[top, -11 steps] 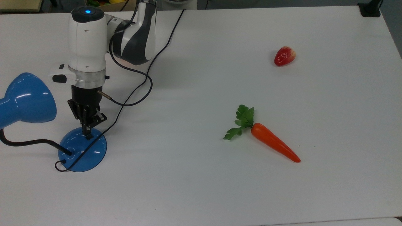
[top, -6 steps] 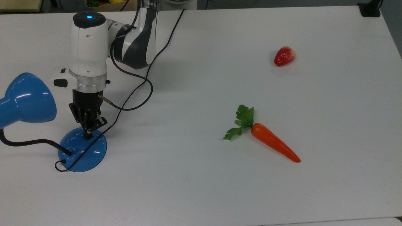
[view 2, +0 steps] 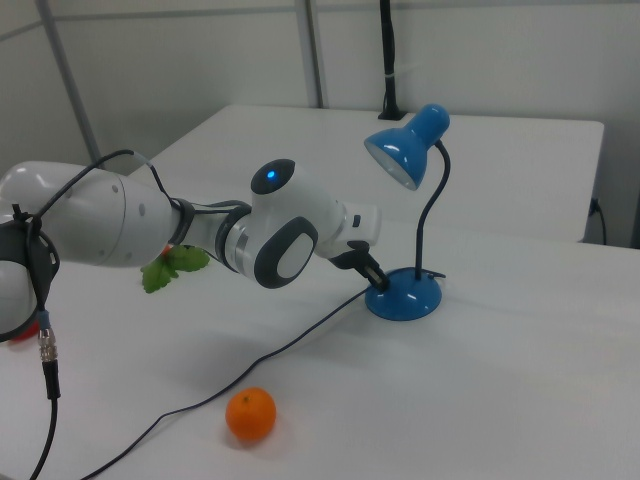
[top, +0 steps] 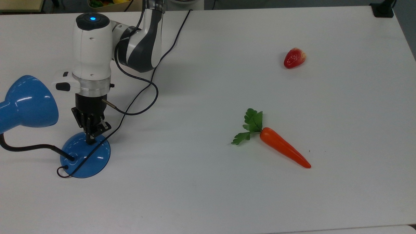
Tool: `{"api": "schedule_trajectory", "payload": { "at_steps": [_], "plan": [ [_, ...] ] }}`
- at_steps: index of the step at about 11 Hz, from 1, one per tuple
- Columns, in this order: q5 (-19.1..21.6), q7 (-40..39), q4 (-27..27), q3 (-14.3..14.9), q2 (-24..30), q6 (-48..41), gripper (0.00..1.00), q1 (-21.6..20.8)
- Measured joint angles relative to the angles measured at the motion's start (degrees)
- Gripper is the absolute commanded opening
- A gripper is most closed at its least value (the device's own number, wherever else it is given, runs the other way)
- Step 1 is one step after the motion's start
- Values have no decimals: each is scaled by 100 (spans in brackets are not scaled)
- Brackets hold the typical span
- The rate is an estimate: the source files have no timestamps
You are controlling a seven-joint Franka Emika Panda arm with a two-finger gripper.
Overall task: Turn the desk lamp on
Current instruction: 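Press down on the lamp base switch with the gripper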
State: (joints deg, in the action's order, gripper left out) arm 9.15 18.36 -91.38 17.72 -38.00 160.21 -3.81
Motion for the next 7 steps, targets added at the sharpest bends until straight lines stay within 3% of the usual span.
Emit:
{"api": "schedule_trajectory", "payload": {
  "at_steps": [7],
  "plan": [
    [0, 120, 279, 0, -201, 1, 0, 0]
  ]
}}
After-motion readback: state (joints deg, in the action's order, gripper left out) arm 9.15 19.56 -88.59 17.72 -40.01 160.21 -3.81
